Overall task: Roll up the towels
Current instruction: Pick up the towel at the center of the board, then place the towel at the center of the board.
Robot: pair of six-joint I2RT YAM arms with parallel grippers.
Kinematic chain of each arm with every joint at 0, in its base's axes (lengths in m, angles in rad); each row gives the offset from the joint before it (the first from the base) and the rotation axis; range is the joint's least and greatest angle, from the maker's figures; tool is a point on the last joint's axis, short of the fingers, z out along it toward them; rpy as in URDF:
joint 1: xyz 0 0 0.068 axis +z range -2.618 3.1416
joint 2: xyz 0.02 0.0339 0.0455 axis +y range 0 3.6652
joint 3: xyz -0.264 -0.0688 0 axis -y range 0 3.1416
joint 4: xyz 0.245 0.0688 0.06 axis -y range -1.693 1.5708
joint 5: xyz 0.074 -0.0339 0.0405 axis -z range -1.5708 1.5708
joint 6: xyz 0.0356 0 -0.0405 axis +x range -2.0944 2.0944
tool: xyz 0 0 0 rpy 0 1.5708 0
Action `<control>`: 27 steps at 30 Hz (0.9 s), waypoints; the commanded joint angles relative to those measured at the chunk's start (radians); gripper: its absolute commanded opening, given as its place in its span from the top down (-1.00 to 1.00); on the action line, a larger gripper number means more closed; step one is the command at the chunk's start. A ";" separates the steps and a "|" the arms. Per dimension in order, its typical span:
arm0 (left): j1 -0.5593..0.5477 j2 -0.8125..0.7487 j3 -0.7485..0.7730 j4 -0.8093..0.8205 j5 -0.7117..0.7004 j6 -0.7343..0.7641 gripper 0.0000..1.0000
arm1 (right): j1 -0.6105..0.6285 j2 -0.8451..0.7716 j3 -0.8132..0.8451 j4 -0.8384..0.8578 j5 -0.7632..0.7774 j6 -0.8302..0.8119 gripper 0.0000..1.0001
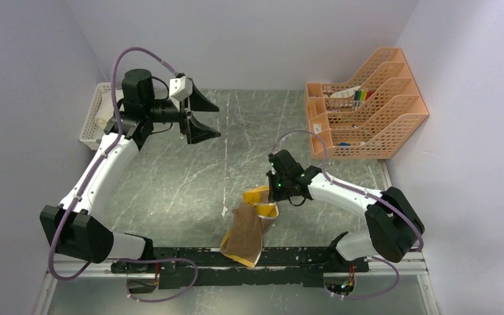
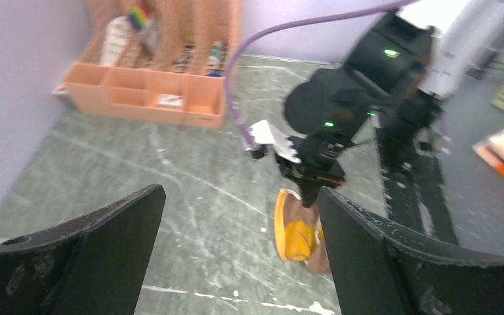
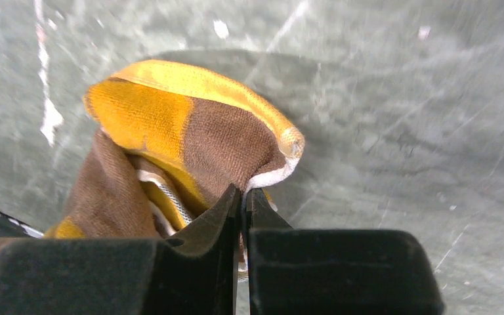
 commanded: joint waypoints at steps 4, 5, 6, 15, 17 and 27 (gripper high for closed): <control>-0.030 -0.023 0.038 0.263 -0.917 -0.285 -0.99 | -0.029 0.078 0.198 0.145 0.099 -0.095 1.00; -0.030 -0.024 0.045 0.276 -1.084 -0.299 -0.99 | -0.047 0.089 0.226 0.168 0.091 -0.103 1.00; -0.030 -0.020 0.056 0.283 -1.233 -0.287 -0.99 | -0.069 0.100 0.257 0.194 0.073 -0.108 1.00; -0.026 -0.036 -0.026 0.451 -0.916 -0.042 -0.99 | -0.257 0.256 0.681 0.294 -0.003 -0.171 1.00; -0.025 -0.076 -0.034 0.427 -0.809 0.066 -0.99 | -0.276 0.294 0.756 0.279 0.001 -0.187 1.00; -0.015 0.216 0.635 -0.584 -0.332 0.521 -0.99 | -0.305 0.339 0.825 0.275 -0.024 -0.178 1.00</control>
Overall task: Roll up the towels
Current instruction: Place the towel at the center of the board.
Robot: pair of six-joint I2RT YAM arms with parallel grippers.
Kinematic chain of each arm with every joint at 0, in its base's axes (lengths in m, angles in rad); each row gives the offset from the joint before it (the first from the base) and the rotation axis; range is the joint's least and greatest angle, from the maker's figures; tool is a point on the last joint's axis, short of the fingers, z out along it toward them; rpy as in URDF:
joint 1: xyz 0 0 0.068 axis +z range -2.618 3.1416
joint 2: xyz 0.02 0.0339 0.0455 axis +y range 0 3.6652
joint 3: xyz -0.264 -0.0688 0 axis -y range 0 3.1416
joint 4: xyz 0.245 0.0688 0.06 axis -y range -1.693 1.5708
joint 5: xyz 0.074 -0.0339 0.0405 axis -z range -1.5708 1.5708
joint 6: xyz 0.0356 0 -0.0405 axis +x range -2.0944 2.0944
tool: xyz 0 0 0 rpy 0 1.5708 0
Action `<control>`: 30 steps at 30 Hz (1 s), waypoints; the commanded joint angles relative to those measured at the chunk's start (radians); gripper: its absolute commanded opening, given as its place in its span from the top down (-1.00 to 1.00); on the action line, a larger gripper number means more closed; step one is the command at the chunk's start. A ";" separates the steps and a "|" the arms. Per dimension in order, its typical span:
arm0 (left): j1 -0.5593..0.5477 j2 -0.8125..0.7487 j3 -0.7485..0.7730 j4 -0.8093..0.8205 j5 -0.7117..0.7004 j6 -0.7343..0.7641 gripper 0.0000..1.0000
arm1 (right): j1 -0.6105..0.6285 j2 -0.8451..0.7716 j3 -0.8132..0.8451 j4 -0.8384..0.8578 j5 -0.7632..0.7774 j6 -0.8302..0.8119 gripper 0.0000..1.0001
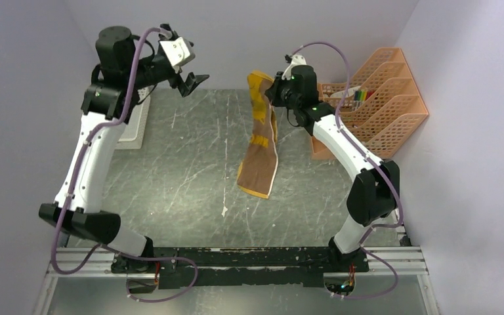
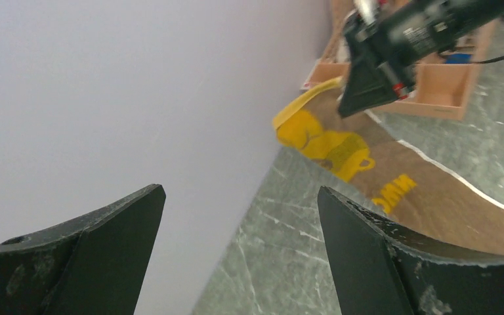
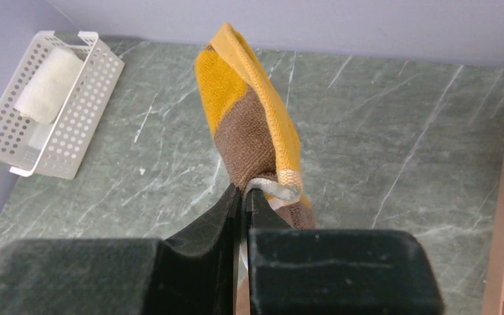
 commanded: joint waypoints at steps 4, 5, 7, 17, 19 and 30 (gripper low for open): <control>0.008 0.134 0.140 -0.363 0.471 0.185 -0.99 | -0.001 0.055 0.067 -0.022 -0.005 -0.037 1.00; 0.006 0.130 0.126 -0.341 0.473 0.169 -0.99 | -0.001 0.062 0.082 -0.031 0.003 -0.047 1.00; -0.002 0.131 0.117 -0.313 0.444 0.135 -0.99 | -0.001 0.080 0.117 -0.055 0.021 -0.069 1.00; -0.040 0.107 -0.101 0.325 -0.541 -0.296 -0.99 | -0.020 0.173 0.321 -0.092 0.090 -0.147 1.00; -0.041 0.096 -0.163 0.478 -0.784 -0.341 -1.00 | -0.020 0.199 0.365 -0.095 0.092 -0.149 1.00; -0.086 0.489 0.328 -0.316 -1.217 -0.121 -1.00 | -0.013 0.262 0.432 -0.100 0.099 -0.180 1.00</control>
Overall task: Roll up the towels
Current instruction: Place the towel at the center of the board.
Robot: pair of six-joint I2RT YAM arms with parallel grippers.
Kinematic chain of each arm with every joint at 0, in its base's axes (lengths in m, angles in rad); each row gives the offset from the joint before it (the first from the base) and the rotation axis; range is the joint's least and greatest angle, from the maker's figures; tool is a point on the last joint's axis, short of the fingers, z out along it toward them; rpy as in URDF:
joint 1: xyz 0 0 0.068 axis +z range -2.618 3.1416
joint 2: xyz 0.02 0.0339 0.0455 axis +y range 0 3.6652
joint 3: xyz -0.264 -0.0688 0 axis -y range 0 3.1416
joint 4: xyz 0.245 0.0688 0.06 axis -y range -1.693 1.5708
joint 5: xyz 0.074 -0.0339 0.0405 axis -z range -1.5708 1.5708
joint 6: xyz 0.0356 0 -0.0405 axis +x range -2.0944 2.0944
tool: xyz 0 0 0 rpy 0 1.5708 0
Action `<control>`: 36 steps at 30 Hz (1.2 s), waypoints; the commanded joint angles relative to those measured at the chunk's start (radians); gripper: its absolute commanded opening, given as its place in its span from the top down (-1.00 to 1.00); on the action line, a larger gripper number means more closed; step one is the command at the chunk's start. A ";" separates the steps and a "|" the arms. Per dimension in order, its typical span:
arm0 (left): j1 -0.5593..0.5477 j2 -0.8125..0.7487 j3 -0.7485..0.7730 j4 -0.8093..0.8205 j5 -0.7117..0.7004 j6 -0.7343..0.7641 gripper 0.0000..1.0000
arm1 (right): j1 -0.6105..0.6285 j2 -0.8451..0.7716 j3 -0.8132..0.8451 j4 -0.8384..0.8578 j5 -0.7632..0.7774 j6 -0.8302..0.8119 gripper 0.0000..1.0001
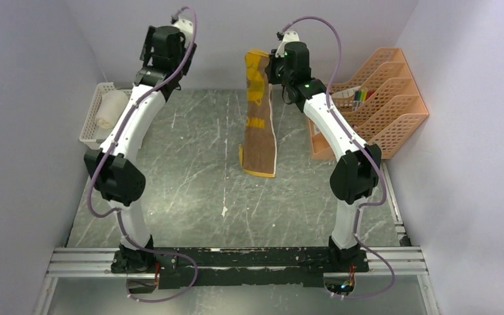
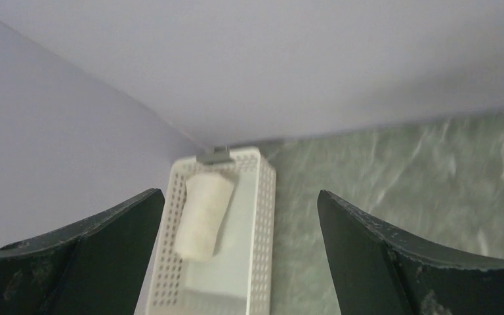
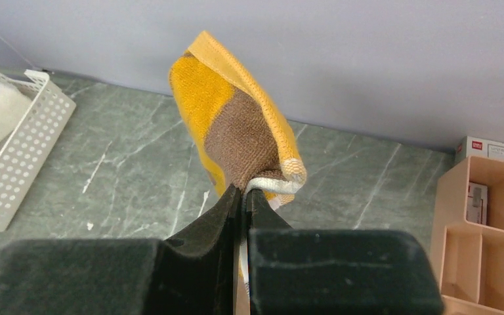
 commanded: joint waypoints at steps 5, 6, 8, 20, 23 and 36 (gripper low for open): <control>-0.084 -0.016 0.036 -0.532 0.497 0.111 -1.00 | 0.000 0.010 0.002 0.009 0.016 -0.026 1.00; -0.085 -0.046 0.003 -0.516 0.606 0.132 -1.00 | 0.001 0.013 0.006 0.006 0.014 -0.027 1.00; -0.075 -0.137 -0.085 -0.448 0.894 0.181 -1.00 | 0.000 0.018 0.010 0.004 0.012 -0.031 1.00; 0.095 -0.426 -0.443 0.256 1.152 -0.215 -1.00 | -0.001 0.096 0.168 -0.006 0.091 -0.173 1.00; 0.095 -0.421 -0.446 0.273 0.929 -0.288 -1.00 | 0.005 0.135 0.281 -0.017 0.105 -0.208 1.00; 0.095 -0.535 -0.725 0.448 0.268 -0.390 -1.00 | 0.315 0.008 -0.008 0.054 -0.279 -0.379 -0.18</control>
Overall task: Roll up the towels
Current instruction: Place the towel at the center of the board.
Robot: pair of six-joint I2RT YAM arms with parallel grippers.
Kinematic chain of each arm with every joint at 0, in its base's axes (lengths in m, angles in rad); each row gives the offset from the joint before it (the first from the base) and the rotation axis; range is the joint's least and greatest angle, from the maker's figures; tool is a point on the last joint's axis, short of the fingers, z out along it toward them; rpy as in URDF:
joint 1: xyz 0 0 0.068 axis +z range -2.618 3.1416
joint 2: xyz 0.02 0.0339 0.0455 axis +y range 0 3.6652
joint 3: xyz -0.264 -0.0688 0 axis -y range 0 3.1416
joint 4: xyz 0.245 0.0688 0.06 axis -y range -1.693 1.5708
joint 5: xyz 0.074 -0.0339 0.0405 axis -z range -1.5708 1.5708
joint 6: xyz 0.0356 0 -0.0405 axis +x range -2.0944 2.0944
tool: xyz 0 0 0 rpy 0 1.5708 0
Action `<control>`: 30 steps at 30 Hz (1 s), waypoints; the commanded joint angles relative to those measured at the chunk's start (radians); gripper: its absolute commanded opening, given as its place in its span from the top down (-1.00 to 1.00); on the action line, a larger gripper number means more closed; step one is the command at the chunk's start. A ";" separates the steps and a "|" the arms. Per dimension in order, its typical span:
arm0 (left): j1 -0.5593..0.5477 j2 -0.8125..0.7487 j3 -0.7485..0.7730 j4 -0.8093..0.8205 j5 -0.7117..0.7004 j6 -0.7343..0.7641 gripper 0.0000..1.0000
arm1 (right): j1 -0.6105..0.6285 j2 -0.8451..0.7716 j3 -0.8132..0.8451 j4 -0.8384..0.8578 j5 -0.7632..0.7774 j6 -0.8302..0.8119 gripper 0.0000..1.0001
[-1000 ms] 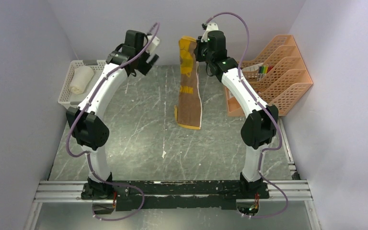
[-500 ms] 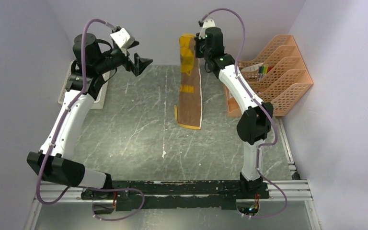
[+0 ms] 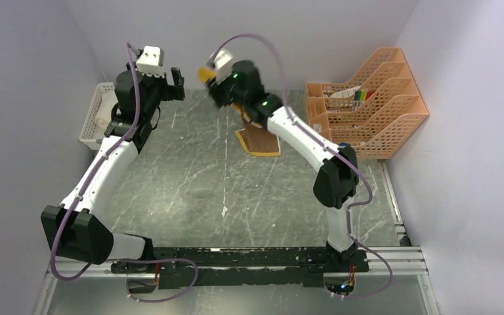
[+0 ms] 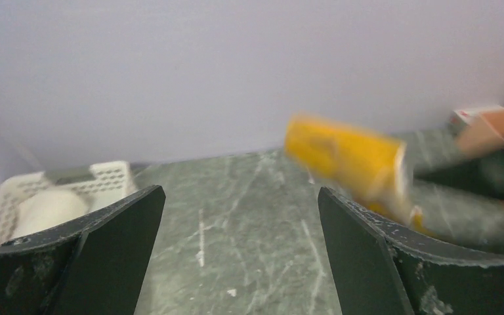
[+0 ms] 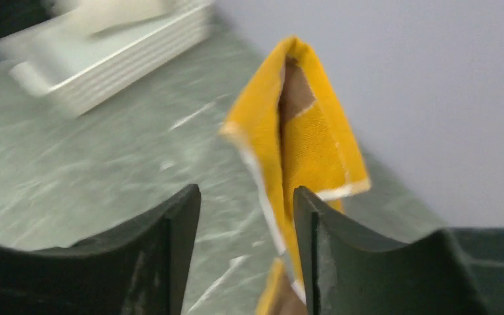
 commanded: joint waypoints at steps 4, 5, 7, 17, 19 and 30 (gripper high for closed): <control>0.002 0.015 0.026 0.018 -0.478 -0.072 -0.97 | 0.026 -0.133 -0.182 0.050 -0.372 -0.026 -0.62; 0.002 0.019 0.021 0.004 -0.496 -0.077 -0.96 | 0.016 -0.163 -0.226 0.091 -0.364 -0.010 -0.67; 0.002 0.020 -0.014 -0.003 -0.523 -0.101 -0.95 | -0.035 -0.216 -0.316 0.179 -0.358 0.034 -0.73; 0.011 0.238 -0.087 -0.095 -0.356 -0.188 -0.77 | -0.232 -0.097 -0.305 0.103 -0.213 0.120 -0.70; 0.036 0.327 -0.028 -0.169 -0.302 -0.233 -0.74 | -0.244 -0.081 -0.295 0.088 -0.216 0.129 -0.68; 0.112 0.584 0.060 -0.196 -0.019 -0.454 -0.57 | -0.270 -0.135 -0.431 0.158 -0.236 0.129 -0.68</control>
